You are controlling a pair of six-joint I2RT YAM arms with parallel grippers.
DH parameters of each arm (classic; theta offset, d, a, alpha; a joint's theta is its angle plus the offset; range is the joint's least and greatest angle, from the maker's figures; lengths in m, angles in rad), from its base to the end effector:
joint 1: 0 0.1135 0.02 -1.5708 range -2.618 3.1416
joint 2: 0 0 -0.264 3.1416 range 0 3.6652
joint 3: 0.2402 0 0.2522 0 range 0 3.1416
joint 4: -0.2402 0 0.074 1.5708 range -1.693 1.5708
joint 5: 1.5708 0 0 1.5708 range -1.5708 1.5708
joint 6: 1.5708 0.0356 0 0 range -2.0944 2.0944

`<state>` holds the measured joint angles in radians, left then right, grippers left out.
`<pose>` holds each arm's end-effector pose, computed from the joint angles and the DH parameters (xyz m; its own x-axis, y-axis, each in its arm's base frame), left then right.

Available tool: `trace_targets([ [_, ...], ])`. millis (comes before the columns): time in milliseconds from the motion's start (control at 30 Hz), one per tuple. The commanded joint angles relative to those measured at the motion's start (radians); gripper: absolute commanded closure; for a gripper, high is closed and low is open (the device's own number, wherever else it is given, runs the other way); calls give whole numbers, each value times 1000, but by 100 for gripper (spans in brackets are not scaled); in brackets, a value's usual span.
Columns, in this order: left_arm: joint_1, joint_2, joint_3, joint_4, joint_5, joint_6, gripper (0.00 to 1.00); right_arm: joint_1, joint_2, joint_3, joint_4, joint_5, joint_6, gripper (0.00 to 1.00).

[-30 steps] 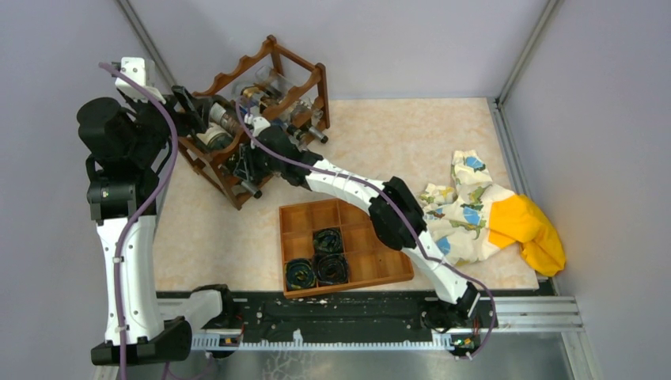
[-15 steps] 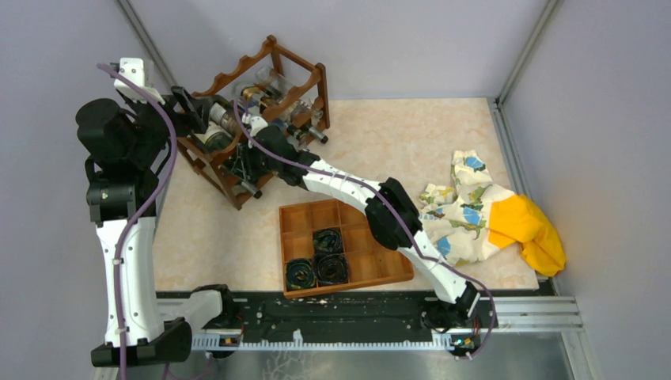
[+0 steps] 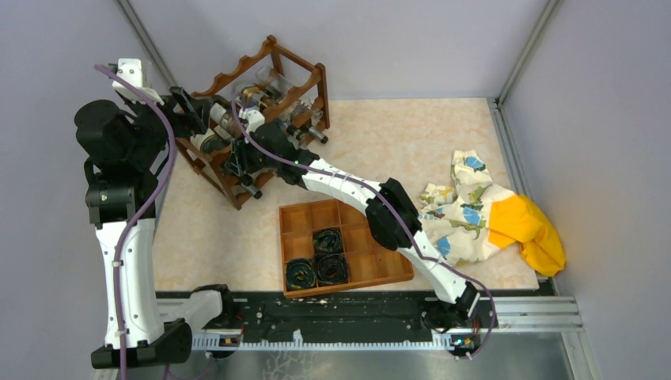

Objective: Put the wine bottle on the wine rack
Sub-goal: Place the wine bottle in the wine rack.

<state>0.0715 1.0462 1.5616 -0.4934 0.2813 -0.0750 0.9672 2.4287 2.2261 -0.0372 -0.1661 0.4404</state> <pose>0.1798 0.0030 0.5173 0.0063 -0.0717 -0.9974 0.2093 0.9754 -0.0688 0.3231 0.4790 0.2697 -0.5070 0.0054 -0.8620 -0.7595 0.4701 0.4496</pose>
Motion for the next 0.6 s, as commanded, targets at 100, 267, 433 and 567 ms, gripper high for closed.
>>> trace_targets([
  [100, -4, -20, 10, 35, 18, -19, 16, 3, -88, 28, 156, -36, -26, 54],
  [267, -4, -25, 11, 41, 21, -22, 16, -16, -129, -6, 185, -120, -45, 50],
  [433, -4, -28, 9, 49, 28, -28, 16, -31, -170, -50, 199, -207, -61, 48],
  [567, -4, -37, -3, 56, 32, -34, 15, -45, -217, -126, 219, -267, -78, 48],
])
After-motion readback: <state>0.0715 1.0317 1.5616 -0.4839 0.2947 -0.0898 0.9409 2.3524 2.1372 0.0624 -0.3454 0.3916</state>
